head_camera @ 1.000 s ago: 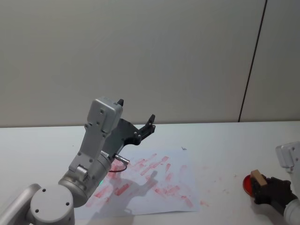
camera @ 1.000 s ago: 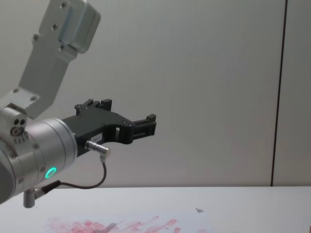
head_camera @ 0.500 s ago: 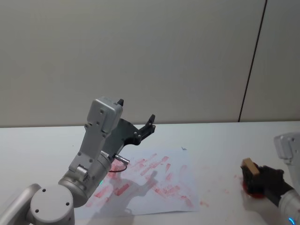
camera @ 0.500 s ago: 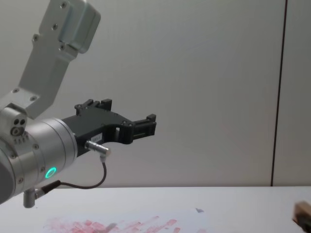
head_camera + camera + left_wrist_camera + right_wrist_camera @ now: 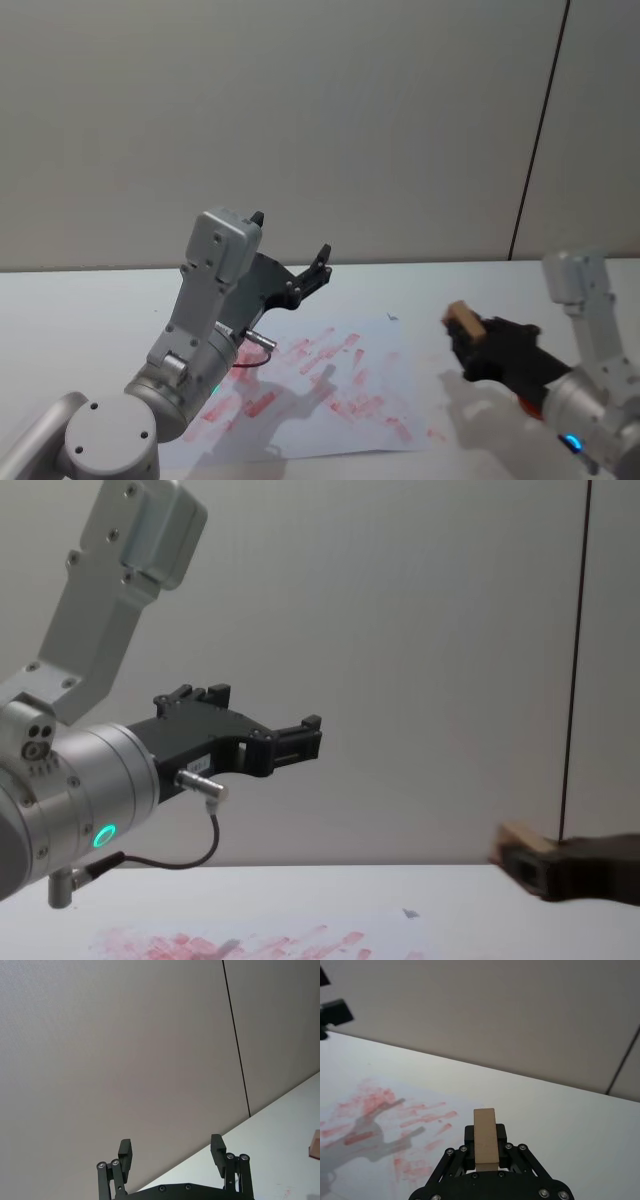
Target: Use the one hand to pick up the stamp and affix it onto the A4 paper.
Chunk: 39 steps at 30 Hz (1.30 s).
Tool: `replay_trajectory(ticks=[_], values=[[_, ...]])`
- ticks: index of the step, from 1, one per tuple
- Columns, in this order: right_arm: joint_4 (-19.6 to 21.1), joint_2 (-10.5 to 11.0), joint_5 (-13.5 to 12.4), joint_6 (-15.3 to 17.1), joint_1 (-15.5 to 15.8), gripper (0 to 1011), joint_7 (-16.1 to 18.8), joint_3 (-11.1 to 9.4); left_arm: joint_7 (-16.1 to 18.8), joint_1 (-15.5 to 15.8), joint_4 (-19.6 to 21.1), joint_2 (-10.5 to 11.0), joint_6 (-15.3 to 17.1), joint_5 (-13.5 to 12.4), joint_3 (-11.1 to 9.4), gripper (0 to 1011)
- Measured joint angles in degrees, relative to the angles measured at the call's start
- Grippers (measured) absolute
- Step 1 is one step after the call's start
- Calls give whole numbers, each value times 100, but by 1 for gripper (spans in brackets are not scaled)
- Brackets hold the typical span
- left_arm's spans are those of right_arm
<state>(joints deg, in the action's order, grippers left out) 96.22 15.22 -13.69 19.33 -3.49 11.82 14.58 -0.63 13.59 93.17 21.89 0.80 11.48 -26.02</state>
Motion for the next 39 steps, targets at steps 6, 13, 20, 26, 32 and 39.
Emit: replay_trajectory(ticks=[6, 13, 20, 26, 32, 39], values=[[-89, -237, 16, 204, -206, 221, 318, 180, 0, 0, 0, 0, 0, 0, 0, 1001], [-388, -518, 186, 554, -448, 221, 617, 408, 0, 0, 0, 0, 0, 0, 0, 1001], [-876, -803, 476, 849, -703, 221, 819, 653, 0, 0, 0, 0, 0, 0, 0, 1001], [-1167, -933, 666, 992, -810, 221, 862, 777, 0, 0, 0, 0, 0, 0, 0, 1002], [-1420, -989, 877, 1093, -866, 221, 861, 855, 0, 0, 0, 0, 0, 0, 0, 1001], [-1539, -993, 1007, 1101, -880, 220, 850, 877, 0, 0, 0, 0, 0, 0, 0, 1002]])
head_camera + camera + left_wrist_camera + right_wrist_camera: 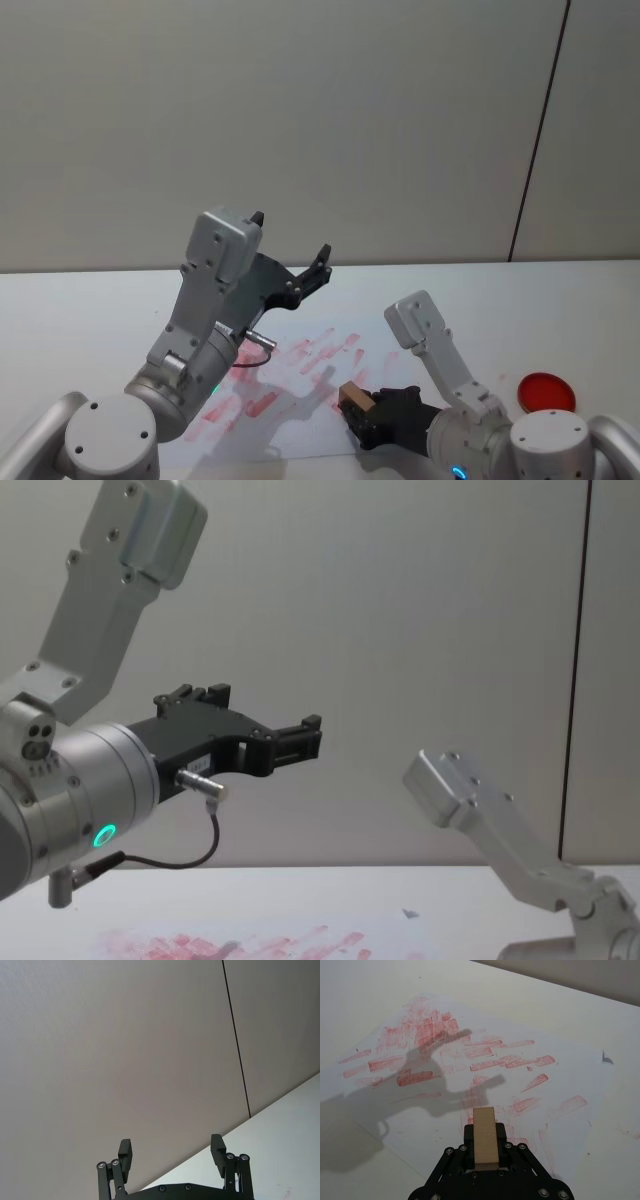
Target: Use the one hand to pick up the stamp and affix it onto the A4 paper.
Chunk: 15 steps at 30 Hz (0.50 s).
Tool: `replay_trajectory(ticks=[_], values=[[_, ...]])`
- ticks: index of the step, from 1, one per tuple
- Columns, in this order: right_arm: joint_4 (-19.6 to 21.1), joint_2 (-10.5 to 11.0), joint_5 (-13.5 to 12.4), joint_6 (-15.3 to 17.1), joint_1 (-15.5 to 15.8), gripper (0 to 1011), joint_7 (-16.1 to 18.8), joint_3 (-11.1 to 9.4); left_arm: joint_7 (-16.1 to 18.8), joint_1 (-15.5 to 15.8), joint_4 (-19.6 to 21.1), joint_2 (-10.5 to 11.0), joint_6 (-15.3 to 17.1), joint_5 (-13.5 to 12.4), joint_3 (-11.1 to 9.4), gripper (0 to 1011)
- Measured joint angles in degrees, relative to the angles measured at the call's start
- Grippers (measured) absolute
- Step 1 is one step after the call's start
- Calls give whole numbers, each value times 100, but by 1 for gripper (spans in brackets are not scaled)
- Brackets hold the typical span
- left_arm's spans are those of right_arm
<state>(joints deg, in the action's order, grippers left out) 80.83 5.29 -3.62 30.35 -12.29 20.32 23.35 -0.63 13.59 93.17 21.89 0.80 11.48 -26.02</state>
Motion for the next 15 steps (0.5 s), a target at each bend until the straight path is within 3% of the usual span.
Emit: replay_trajectory(ticks=[15], values=[[-7, 88, 48, -71, 65, 221, -46, -33, 0, 0, 0, 0, 0, 0, 0, 1001]])
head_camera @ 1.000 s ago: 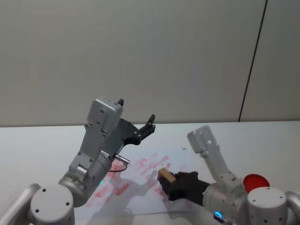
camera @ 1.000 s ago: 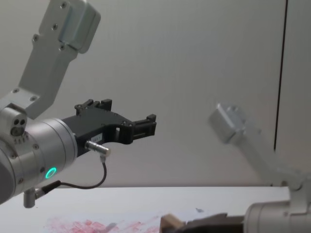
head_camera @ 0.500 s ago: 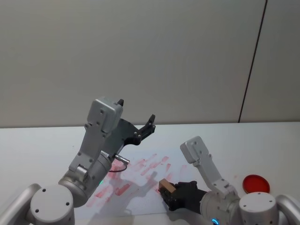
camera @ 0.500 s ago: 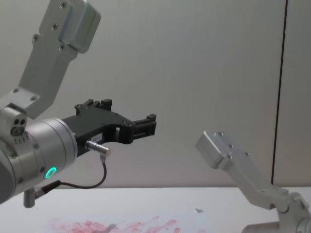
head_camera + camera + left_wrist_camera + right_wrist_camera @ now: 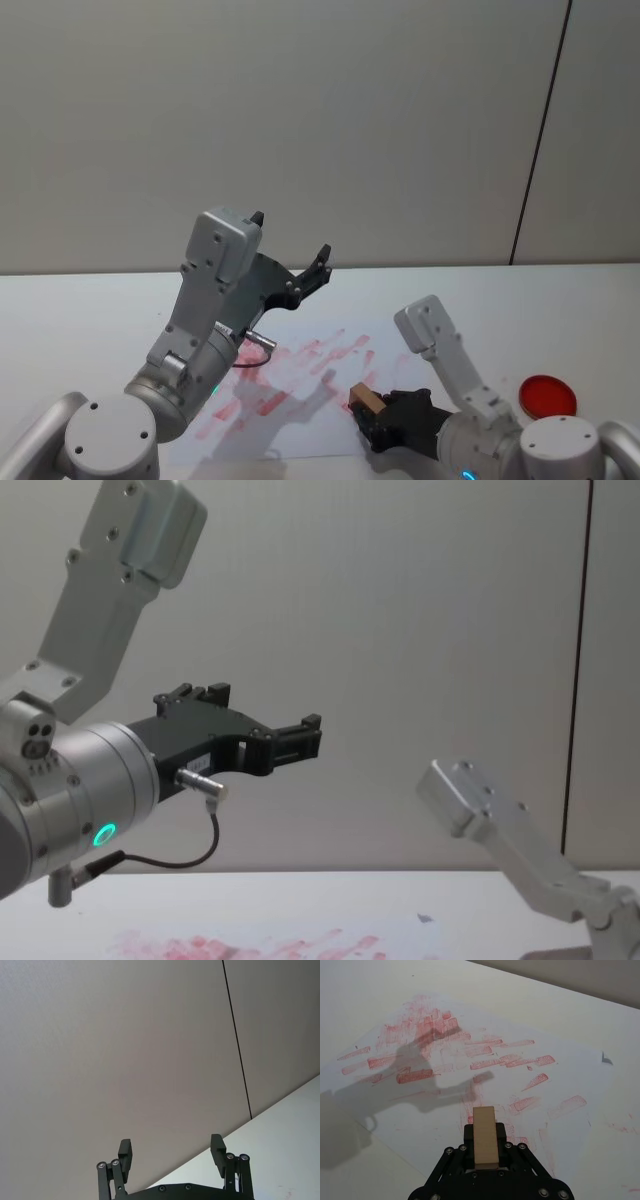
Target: Use the one hand to pick up the stamp and affix it onto the A4 paper.
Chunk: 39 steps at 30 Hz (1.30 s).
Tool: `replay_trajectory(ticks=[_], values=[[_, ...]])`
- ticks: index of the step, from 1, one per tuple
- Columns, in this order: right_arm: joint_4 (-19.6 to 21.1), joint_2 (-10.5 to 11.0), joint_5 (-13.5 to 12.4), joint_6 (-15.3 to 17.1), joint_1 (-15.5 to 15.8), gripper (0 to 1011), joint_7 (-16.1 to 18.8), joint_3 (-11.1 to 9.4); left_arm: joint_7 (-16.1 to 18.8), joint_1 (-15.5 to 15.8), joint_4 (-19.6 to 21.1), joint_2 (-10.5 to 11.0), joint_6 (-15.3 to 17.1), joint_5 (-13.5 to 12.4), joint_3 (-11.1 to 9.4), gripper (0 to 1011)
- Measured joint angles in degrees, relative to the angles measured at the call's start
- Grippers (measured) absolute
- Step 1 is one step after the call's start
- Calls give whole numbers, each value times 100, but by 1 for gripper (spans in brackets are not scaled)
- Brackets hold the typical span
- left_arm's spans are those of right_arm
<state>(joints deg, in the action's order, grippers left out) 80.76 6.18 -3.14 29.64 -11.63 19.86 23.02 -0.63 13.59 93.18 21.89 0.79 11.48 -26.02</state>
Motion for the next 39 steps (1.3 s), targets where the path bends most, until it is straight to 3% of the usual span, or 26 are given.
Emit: replay_trajectory(ticks=[11, 15, 25, 39], values=[[546, 175, -518, 74, 138, 221, -99, -216, 0, 0, 0, 0, 0, 0, 0, 1001], [931, 360, -851, 144, 238, 221, -200, -417, 0, 0, 0, 0, 0, 0, 0, 1001], [1503, 868, -1342, 249, 576, 220, -474, -862, 1, 0, 0, 0, 0, 0, 0, 1001], [1721, 1451, -1515, 263, 957, 219, -753, -1291, 0, 0, 0, 0, 0, 0, 0, 1001]])
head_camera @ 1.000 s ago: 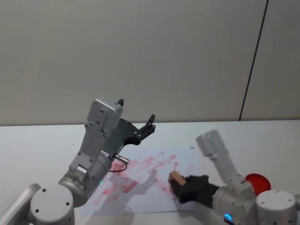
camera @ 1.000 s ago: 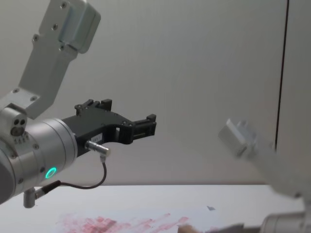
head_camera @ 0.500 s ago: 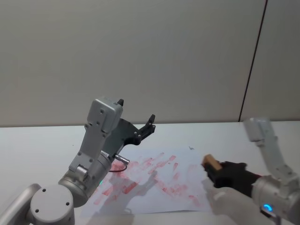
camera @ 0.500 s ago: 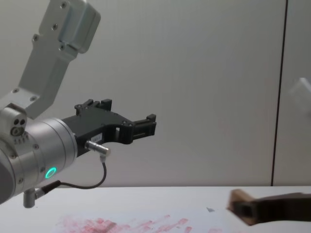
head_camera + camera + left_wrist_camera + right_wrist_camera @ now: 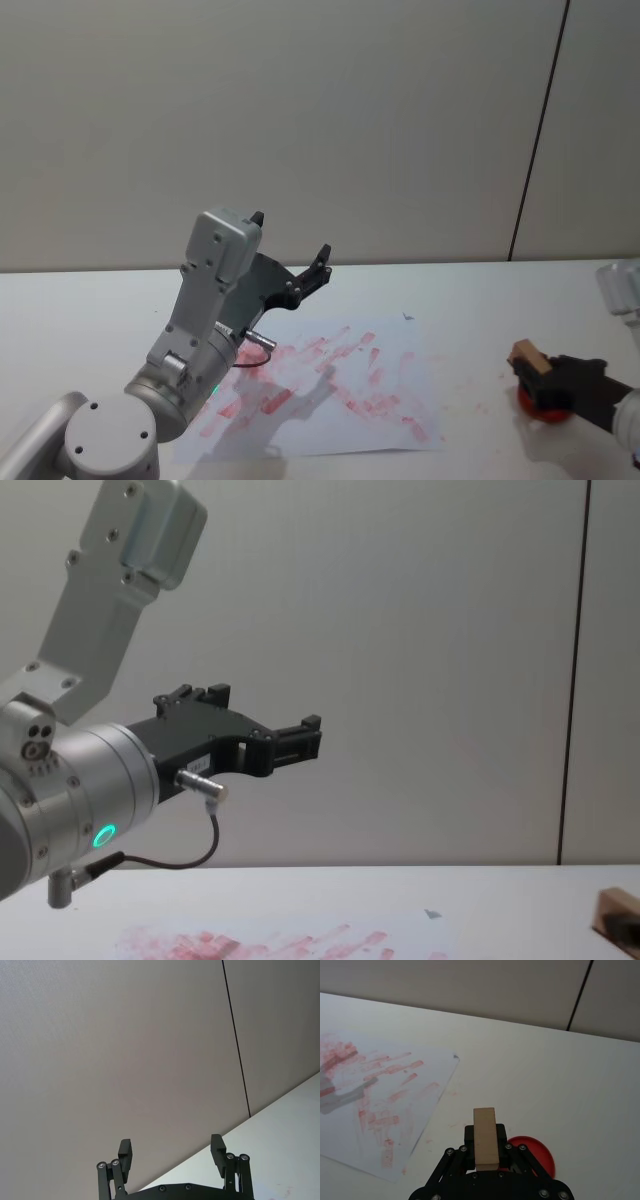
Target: Use the one hand to pick up the stamp and affix it onto the A4 paper.
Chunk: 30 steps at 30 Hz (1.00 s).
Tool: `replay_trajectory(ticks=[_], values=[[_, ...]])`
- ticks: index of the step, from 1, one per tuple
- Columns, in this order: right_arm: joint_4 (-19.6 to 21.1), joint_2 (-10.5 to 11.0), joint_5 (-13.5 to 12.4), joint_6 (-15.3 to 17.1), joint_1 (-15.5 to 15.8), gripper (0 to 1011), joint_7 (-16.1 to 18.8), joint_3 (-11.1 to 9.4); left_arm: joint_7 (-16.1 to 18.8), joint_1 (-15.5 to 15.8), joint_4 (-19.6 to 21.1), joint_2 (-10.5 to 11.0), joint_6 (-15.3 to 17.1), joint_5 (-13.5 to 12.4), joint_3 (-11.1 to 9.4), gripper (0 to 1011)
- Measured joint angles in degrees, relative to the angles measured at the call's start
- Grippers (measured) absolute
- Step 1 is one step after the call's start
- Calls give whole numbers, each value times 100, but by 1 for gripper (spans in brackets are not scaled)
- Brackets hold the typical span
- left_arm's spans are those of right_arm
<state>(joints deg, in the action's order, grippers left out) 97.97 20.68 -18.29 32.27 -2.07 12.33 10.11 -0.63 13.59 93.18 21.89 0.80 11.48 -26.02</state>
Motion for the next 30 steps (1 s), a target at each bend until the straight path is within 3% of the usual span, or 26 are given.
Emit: replay_trajectory(ticks=[15, 30], values=[[-129, 235, 92, -19, 55, 221, -115, -171, 0, 0, 0, 0, 0, 0, 0, 1001], [-376, 122, 295, 55, -163, 220, -12, -69, 0, 0, 0, 0, 0, 0, 0, 1001]])
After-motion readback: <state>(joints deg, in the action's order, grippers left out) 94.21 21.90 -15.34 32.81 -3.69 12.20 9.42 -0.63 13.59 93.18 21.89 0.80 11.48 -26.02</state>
